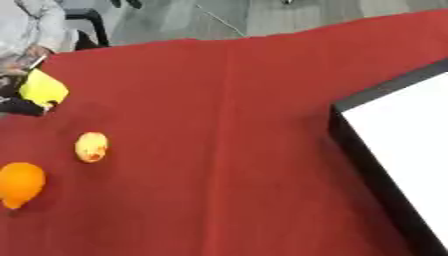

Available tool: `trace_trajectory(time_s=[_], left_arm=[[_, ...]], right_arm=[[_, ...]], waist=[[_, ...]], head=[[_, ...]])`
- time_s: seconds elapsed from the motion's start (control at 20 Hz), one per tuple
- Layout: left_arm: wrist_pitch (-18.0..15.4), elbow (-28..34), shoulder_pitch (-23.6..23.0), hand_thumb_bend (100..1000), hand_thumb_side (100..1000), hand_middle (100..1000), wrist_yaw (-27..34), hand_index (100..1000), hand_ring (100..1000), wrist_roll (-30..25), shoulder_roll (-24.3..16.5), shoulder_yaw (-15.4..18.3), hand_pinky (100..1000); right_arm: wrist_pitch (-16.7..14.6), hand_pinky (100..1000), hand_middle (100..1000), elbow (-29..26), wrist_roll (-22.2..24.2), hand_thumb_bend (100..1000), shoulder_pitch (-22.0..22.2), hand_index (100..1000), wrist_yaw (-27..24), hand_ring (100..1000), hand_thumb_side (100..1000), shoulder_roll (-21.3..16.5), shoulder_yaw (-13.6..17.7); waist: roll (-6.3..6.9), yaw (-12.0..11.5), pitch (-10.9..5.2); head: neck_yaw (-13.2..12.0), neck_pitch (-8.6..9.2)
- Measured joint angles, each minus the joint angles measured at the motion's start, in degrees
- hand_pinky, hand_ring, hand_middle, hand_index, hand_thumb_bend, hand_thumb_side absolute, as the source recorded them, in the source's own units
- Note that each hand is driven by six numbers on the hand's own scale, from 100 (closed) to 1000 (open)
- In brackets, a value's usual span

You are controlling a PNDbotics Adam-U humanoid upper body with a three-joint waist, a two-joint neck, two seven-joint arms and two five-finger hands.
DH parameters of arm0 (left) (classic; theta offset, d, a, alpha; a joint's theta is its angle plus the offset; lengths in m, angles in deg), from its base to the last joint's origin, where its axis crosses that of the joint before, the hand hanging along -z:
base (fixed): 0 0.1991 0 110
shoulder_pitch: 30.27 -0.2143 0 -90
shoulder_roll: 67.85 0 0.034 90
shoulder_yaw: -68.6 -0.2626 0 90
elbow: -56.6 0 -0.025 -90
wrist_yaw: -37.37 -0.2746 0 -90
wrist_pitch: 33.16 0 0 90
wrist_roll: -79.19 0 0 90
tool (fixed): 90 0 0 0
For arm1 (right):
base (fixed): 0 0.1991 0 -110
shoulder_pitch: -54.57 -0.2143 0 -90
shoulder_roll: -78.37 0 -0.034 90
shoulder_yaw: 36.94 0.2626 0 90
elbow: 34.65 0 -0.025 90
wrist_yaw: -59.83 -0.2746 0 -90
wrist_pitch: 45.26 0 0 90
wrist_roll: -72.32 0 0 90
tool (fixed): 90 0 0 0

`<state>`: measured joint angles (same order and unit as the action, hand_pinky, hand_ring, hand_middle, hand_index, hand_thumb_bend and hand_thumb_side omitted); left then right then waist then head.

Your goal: Pick up the objects with one hand, pass them to the other hand, and then place them into the box on the other side of the table.

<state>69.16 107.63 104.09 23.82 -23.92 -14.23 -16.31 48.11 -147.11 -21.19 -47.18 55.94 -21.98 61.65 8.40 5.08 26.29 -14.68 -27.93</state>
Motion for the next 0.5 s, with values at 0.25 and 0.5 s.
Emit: trace_trajectory(time_s=[0.25, 0.5], left_arm=[[1.39, 8.85, -0.47, 100, 235, 665, 1.63, 675, 825, -0.44, 0.34, -2.25, 872], [2.32, 14.83, -1.33, 100, 233, 665, 1.87, 676, 821, -1.71, 1.65, -4.81, 869]], right_arm=[[-0.85, 862, 814, -0.04, -1.10, 748, -1.73, 873, -2.97, 900, 380, -3.31, -0.31], [-1.14, 862, 826, -0.14, -1.27, 766, -3.82, 876, -5.09, 909, 393, -6.59, -1.24]], waist=[[-1.40, -0.81, -2.84], [-2.19, -1.27, -4.94]], head=[[4.21, -1.41], [8.47, -3.61]])
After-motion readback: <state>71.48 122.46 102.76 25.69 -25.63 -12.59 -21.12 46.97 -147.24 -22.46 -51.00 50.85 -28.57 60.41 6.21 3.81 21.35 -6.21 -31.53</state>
